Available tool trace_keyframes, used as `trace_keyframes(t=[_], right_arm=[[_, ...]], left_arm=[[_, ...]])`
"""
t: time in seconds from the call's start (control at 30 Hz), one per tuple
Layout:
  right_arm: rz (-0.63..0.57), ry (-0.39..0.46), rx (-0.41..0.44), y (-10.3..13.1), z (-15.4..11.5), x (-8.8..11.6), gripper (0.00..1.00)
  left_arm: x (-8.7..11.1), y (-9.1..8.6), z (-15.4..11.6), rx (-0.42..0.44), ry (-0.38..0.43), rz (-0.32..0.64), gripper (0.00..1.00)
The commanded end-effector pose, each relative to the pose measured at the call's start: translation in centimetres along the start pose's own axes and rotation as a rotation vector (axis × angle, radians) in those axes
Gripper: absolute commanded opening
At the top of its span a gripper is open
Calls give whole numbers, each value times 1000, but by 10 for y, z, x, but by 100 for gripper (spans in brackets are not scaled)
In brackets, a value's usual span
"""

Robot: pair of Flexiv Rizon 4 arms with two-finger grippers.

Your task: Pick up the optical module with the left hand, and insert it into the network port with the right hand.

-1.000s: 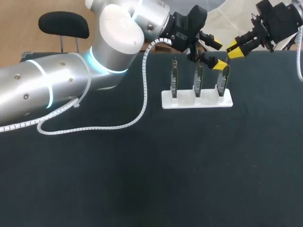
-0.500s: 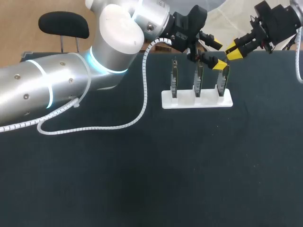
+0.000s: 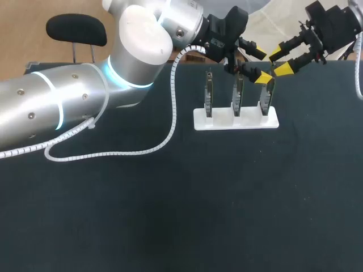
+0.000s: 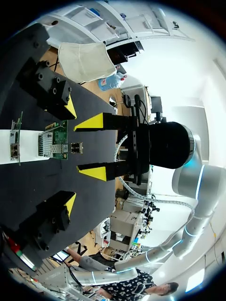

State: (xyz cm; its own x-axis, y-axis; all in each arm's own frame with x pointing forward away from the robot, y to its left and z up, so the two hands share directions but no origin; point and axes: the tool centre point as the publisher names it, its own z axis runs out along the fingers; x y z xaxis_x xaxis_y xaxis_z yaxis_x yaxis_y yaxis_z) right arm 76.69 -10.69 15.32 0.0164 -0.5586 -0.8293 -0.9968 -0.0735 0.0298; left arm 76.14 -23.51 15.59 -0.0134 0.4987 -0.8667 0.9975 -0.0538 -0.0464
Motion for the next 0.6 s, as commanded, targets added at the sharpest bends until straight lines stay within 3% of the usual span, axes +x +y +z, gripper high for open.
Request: trace_keyframes(t=[0.03, 0.07, 0.1, 0.13, 0.17, 0.23, 0.27, 0.37, 0.43, 0.53, 0.6], right_arm=[[2, 2, 9, 2, -3, -1, 48], [2, 3, 13, 2, -3, -1, 66], [3, 2, 15, 2, -5, -1, 76], [2, 2, 18, 2, -6, -2, 59], [2, 1, 22, 2, -6, -2, 50], [3, 1, 31, 2, -9, -3, 63], [2, -1, 33, 2, -9, -4, 64], [-1, -3, 42, 3, -11, -6, 93], [-4, -3, 48, 3, -13, -6, 88], [-2, -4, 62, 2, -19, -7, 100], [4, -12, 75, 2, -24, -7, 87]], left_arm=[[1, -2, 0, -4, -1, 1, 100], [1, -2, 0, -4, -1, 1, 100], [1, -2, 0, -4, -1, 1, 100], [1, -2, 0, -4, -1, 1, 100], [1, -2, 0, -4, -1, 1, 100], [1, -2, 0, -4, -1, 1, 100], [1, -2, 0, -4, -1, 1, 100], [1, -2, 0, -4, -1, 1, 100], [1, -2, 0, -4, -1, 1, 100], [1, -2, 0, -4, -1, 1, 100], [1, -2, 0, -4, -1, 1, 100]])
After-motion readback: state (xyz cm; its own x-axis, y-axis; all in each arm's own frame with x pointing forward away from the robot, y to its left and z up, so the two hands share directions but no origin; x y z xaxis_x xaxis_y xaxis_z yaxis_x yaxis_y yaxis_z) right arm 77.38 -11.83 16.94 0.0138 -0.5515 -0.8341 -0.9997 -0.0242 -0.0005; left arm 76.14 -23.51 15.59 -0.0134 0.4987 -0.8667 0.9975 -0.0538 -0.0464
